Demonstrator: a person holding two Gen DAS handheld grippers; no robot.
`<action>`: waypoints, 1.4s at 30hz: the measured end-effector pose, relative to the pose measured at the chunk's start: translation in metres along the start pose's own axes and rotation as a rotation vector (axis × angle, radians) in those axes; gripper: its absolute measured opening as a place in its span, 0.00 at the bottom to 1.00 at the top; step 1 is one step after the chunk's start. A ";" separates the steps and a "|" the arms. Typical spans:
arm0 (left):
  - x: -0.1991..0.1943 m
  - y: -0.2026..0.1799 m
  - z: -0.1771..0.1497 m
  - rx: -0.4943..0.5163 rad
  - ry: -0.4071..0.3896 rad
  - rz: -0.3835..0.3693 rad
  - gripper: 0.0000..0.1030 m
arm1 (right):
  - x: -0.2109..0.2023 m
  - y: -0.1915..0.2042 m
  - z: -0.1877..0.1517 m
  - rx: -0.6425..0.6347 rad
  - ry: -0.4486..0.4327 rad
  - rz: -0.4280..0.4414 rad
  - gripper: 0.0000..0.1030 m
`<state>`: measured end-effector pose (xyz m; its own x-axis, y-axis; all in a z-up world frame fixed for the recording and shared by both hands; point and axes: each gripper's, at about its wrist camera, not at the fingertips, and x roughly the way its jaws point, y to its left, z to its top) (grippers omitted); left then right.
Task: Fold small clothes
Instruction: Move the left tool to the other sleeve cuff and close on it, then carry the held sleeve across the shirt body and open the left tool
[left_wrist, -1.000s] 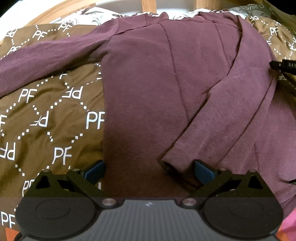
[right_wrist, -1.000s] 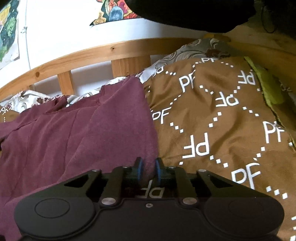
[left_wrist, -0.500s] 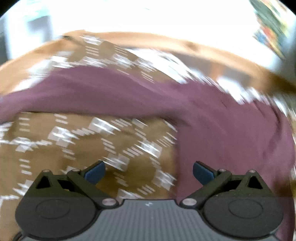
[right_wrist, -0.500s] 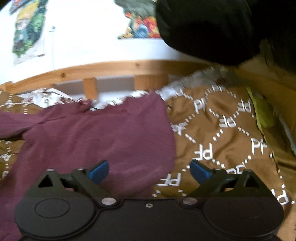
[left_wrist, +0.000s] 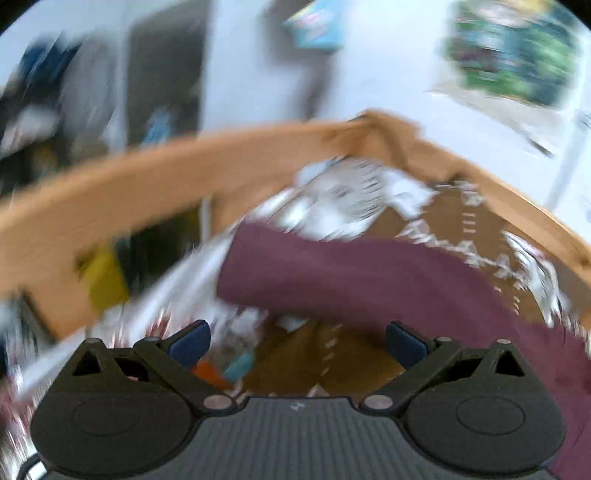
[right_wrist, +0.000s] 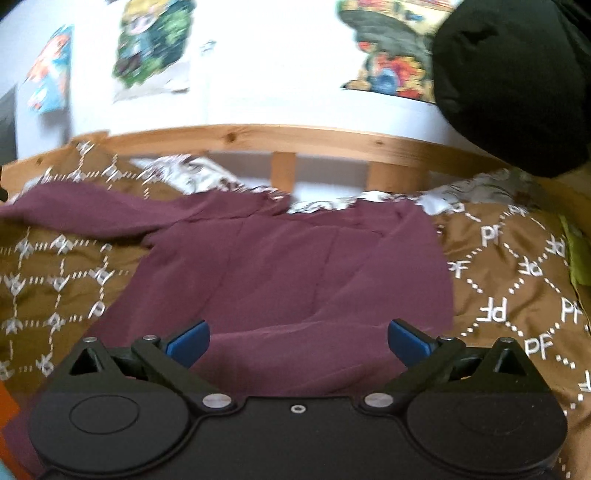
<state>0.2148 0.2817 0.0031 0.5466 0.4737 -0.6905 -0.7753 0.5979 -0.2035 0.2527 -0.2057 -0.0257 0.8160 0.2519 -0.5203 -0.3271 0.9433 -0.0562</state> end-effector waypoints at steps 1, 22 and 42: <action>0.005 0.007 0.001 -0.063 0.038 -0.019 0.99 | 0.001 0.003 -0.001 -0.010 0.002 0.005 0.99; 0.021 0.015 -0.017 -0.418 -0.112 -0.058 0.05 | 0.031 -0.013 -0.017 0.140 0.133 0.070 0.99; -0.107 -0.109 -0.096 0.373 -0.669 -0.623 0.00 | 0.023 -0.013 -0.014 0.126 0.094 0.044 0.99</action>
<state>0.2101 0.1041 0.0330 0.9787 0.2039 0.0245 -0.2011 0.9758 -0.0859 0.2696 -0.2153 -0.0489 0.7519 0.2775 -0.5980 -0.2939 0.9531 0.0728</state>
